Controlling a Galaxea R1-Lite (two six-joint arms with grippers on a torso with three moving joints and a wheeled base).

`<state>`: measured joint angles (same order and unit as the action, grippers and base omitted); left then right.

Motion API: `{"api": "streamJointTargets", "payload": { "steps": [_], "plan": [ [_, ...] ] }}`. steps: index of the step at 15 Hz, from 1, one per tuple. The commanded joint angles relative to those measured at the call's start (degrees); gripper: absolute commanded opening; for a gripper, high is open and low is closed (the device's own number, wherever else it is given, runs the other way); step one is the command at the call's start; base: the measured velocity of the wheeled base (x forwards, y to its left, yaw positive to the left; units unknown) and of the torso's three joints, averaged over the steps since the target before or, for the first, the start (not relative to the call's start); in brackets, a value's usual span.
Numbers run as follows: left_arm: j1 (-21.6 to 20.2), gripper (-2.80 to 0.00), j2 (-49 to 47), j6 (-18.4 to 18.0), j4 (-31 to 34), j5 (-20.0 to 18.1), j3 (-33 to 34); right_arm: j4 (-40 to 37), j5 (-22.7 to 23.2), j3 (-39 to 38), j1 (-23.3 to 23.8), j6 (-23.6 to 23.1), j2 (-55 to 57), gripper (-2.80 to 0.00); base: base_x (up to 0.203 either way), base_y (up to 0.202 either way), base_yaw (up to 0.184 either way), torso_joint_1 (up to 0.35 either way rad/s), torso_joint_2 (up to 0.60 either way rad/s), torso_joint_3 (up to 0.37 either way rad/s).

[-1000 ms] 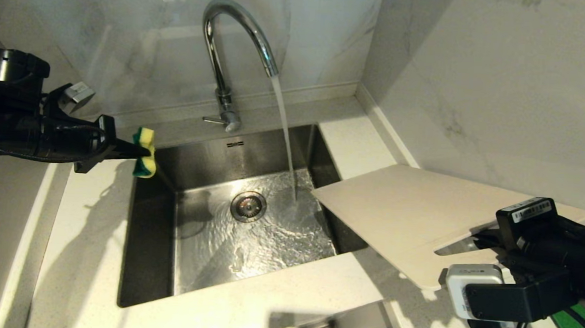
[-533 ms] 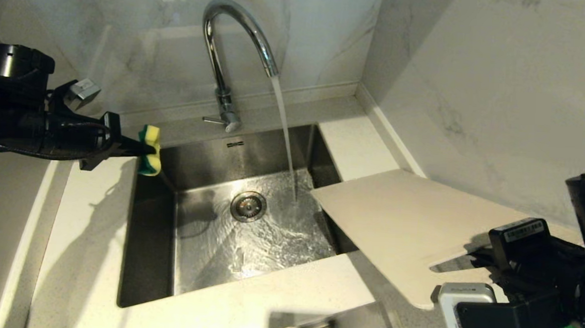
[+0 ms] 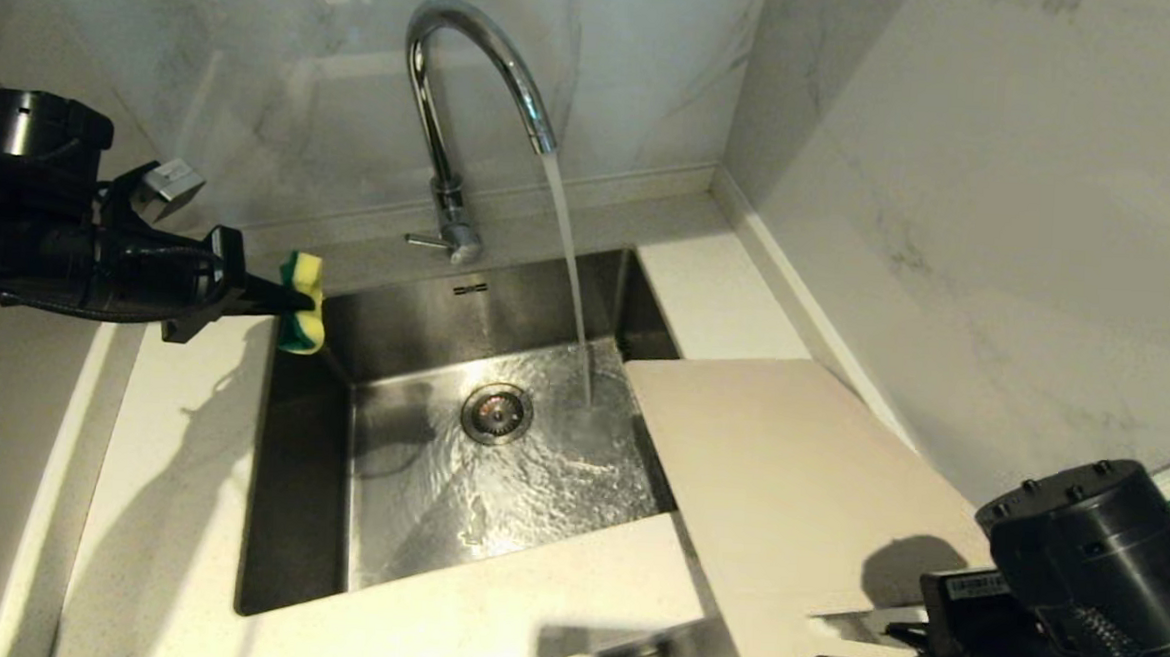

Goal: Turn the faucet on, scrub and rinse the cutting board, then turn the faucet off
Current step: Put down the cutting board

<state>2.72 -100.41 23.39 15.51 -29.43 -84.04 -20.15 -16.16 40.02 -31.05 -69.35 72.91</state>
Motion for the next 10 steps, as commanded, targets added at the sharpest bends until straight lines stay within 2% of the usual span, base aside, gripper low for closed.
{"api": "streamJointTargets", "payload": {
  "steps": [1, 3, 6, 10],
  "plan": [
    [0.01, -2.80, -0.16, 0.16, -0.16, -0.19, 0.02, 0.09, 2.54, -1.38, -0.93, 1.36, 3.06, -2.80, 0.000, 0.000, 0.000, 0.000, 0.00, 0.000],
    [0.01, -2.80, -0.44, 0.16, -0.39, -0.19, -0.07, 0.49, 5.49, -0.82, -0.94, 1.69, 4.98, -2.80, 0.000, 0.000, 0.000, 0.000, 0.00, 0.000],
    [0.01, -2.80, -0.84, 0.07, -0.48, -0.19, -0.07, 3.48, 6.89, -2.56, -0.90, 2.06, 7.15, -2.80, 0.000, 0.000, 0.000, 0.000, 0.00, 0.000],
    [-0.08, -2.80, -1.60, 0.07, -0.62, -0.19, -0.25, 5.68, 11.47, -3.79, -0.95, 3.94, 10.88, -2.80, 0.000, 0.000, 0.000, 0.000, 0.00, 0.000]
  ]
}}
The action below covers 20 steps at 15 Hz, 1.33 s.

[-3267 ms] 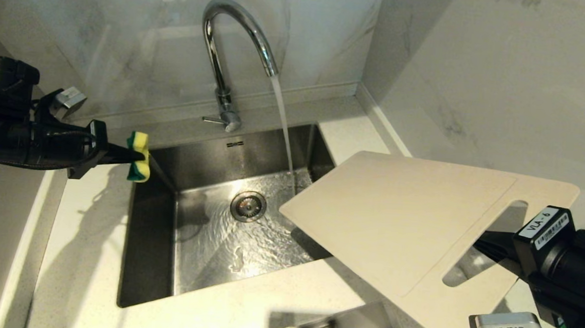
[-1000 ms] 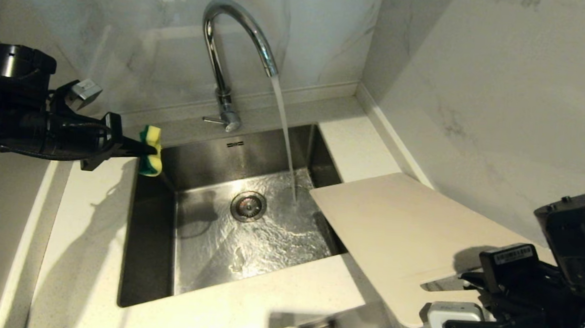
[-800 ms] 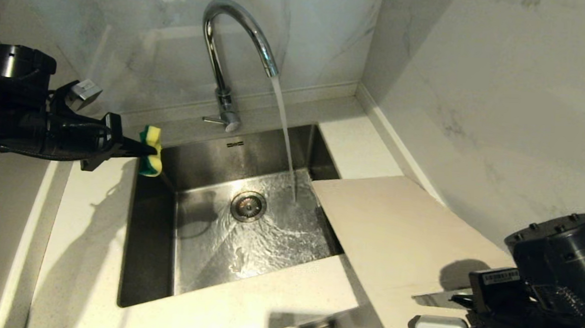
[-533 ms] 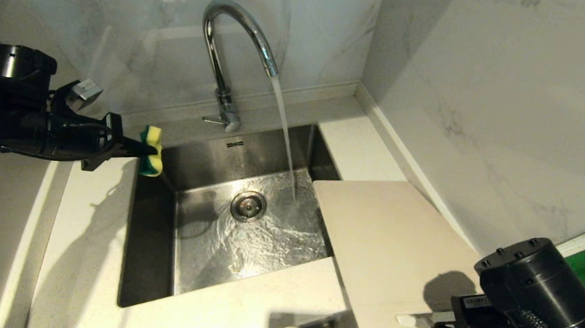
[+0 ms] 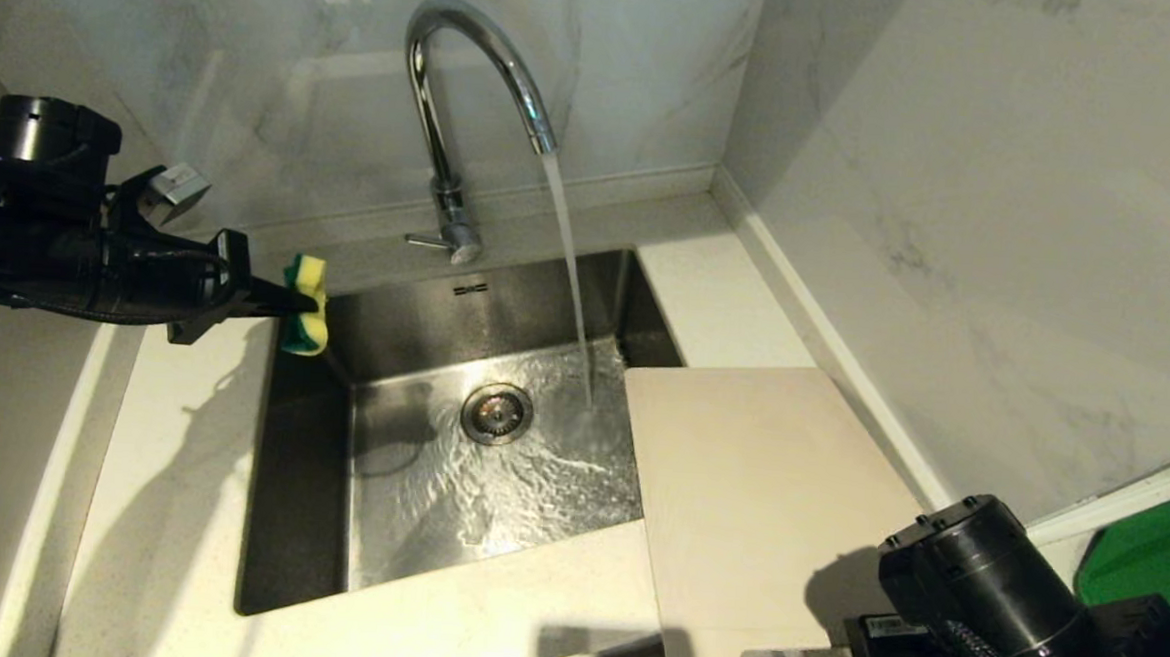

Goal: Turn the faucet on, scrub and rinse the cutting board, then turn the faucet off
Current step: Put down the cutting board

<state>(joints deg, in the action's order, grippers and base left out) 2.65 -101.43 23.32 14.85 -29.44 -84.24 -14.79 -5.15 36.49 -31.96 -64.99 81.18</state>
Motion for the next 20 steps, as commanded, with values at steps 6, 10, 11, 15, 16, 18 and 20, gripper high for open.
{"api": "streamJointTargets", "payload": {
  "steps": [6, 10, 11, 15, 16, 18, 20],
  "plan": [
    [-0.01, -2.80, -2.23, -0.02, 0.01, -0.14, -0.10, 7.62, 6.11, -4.36, 0.00, 2.75, 7.92, -2.80, 0.000, 0.000, 0.000, 0.000, 0.00, 0.000],
    [0.07, -2.80, -4.19, -0.03, -0.17, -0.30, -1.10, 7.96, 8.51, -5.61, 0.06, 4.53, 11.13, -2.80, 0.000, 0.000, 0.000, 0.000, 0.00, 0.000],
    [0.08, -2.80, -4.63, 0.05, -0.80, -0.31, -1.28, 8.37, 8.54, -5.69, 0.06, 4.89, 12.07, -2.80, 0.000, 0.000, 0.000, 0.000, 0.00, 0.000],
    [0.17, -2.80, -5.80, 0.06, -1.16, -0.18, -1.77, 17.38, 11.81, -7.36, 0.13, 7.43, 18.54, -2.80, 0.000, 0.000, 0.000, 0.000, 0.00, 0.000],
    [0.17, -2.80, -6.21, 0.13, -1.20, -0.18, -2.03, 18.67, 12.23, -7.50, 0.14, 7.65, 20.13, -2.80, 0.000, 0.000, 0.000, 0.000, 0.00, 0.000],
    [0.17, -2.80, -6.33, 0.15, -1.20, -0.09, -3.03, 20.15, 13.81, -7.48, 0.38, 7.71, 22.86, -2.80, 0.000, 0.000, 0.000, 0.000, 0.00, 0.000],
    [0.17, -2.80, -6.33, 0.15, -1.14, -0.09, -3.69, 21.84, 15.27, -7.55, 1.07, 7.68, 24.87, -2.80, 0.000, 0.000, 0.000, 0.000, 0.00, 0.000]
  ]
}}
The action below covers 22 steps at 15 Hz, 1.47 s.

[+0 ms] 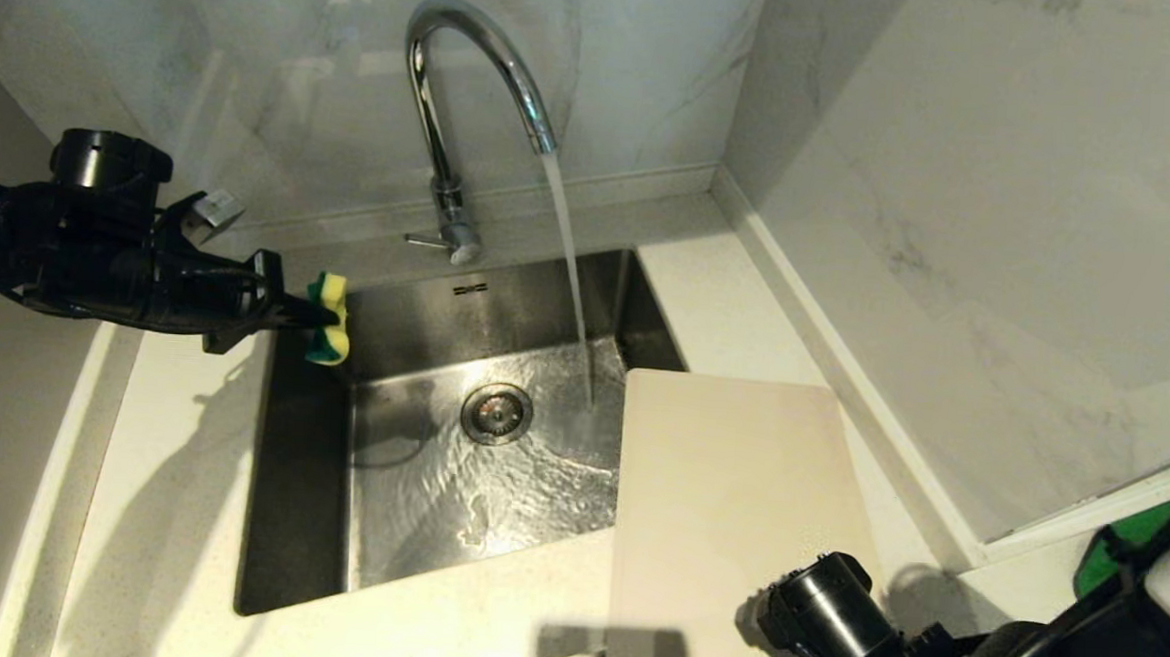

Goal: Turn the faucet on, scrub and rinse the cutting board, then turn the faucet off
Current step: Put down the cutting board

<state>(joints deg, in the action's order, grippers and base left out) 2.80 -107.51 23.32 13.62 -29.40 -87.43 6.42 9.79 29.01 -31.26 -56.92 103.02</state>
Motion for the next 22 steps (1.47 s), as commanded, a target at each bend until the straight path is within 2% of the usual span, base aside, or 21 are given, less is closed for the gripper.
{"api": "streamJointTargets", "payload": {
  "steps": [1, 9, 22],
  "plan": [
    [0.01, -2.80, -0.32, 0.15, 0.09, -0.13, -0.70, 1.01, 0.50, -0.17, 1.07, -0.45, 3.39, -2.80, 0.000, 0.000, 0.000, 0.000, 0.00, 0.000],
    [0.36, -2.80, -0.86, 0.15, 0.01, -0.30, -0.82, 1.23, 0.75, 0.61, 4.45, -1.62, 4.47, -2.80, 0.000, 0.000, 0.000, 0.000, 0.00, 0.000],
    [1.06, -2.80, -1.39, 0.23, -0.08, -0.30, -1.78, 1.23, 0.75, 0.52, 6.64, -3.44, 5.44, -2.80, 0.000, 0.000, 0.000, 0.000, 0.00, 0.000]
  ]
}}
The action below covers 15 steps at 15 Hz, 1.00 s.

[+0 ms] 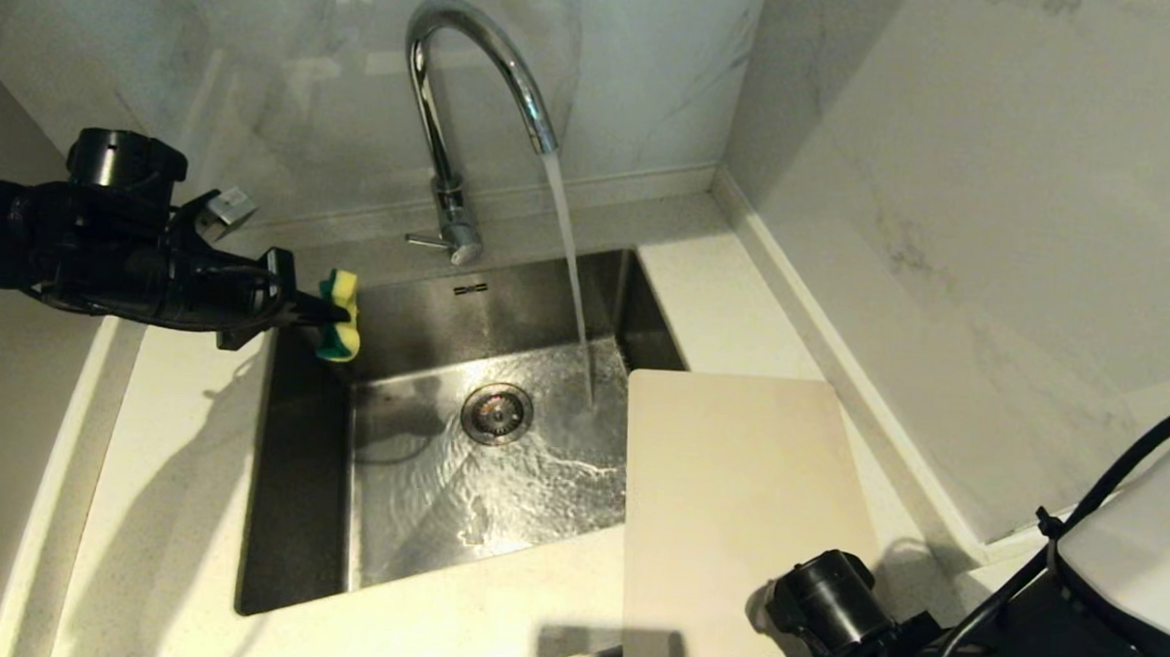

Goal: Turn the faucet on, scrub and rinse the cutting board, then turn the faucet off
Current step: Put down the cutting board

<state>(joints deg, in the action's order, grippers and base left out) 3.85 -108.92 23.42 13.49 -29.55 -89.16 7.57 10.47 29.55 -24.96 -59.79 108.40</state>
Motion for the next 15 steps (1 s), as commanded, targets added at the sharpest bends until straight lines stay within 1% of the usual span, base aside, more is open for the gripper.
{"api": "streamJointTargets", "payload": {
  "steps": [1, 2, 3, 4, 12, 13, 14, 15],
  "plan": [
    [0.02, -2.80, 0.03, 0.01, 0.04, -0.16, -0.05, 0.08, 0.08, -0.01, 0.52, -1.01, 0.06, -2.80, 0.000, 0.000, 0.000, 0.000, 0.00, 0.000],
    [0.02, -2.80, 0.03, -2.09, 0.04, -0.16, -0.05, 0.08, 0.01, -0.02, 0.53, -1.12, 0.14, -2.80, 0.000, 0.000, 0.000, 0.000, 0.00, 0.000],
    [0.02, -2.80, 0.08, -0.66, 0.04, -0.12, -0.05, 0.08, 0.08, -0.02, 0.53, -1.12, 0.14, -2.80, 0.000, 0.000, 0.000, 0.000, 0.00, 0.000],
    [0.02, -2.80, 0.11, -0.10, 0.04, -0.07, -0.05, 0.08, 0.08, -0.11, 0.53, -1.12, 0.06, -2.80, 0.000, 0.000, 0.000, 0.000, 0.00, 0.000],
    [0.64, -2.80, 1.36, 0.31, 0.30, -0.09, -0.43, 0.08, 0.08, -1.69, 0.44, -1.12, -3.04, -2.80, 0.000, 0.000, 0.000, 0.000, 0.00, 0.000],
    [0.64, -2.80, 1.35, 0.29, 0.28, 0.21, -0.57, 0.08, 0.08, -1.77, 0.44, -1.12, -3.09, -2.08, 0.000, 0.000, 0.000, 0.000, 0.00, 0.000],
    [0.64, -2.80, 1.26, 0.22, 0.22, 0.64, -0.78, 0.08, 0.15, -1.70, 0.46, -1.05, -2.81, 0.00, 0.000, 0.000, 0.000, 0.000, 0.00, 0.000],
    [0.81, -2.80, 1.17, 0.22, 0.22, 0.72, -0.93, 0.08, 0.16, -1.66, 0.49, -1.06, -2.06, 0.00, 0.000, 0.000, 0.000, 0.000, 0.00, 0.000]
  ]
}}
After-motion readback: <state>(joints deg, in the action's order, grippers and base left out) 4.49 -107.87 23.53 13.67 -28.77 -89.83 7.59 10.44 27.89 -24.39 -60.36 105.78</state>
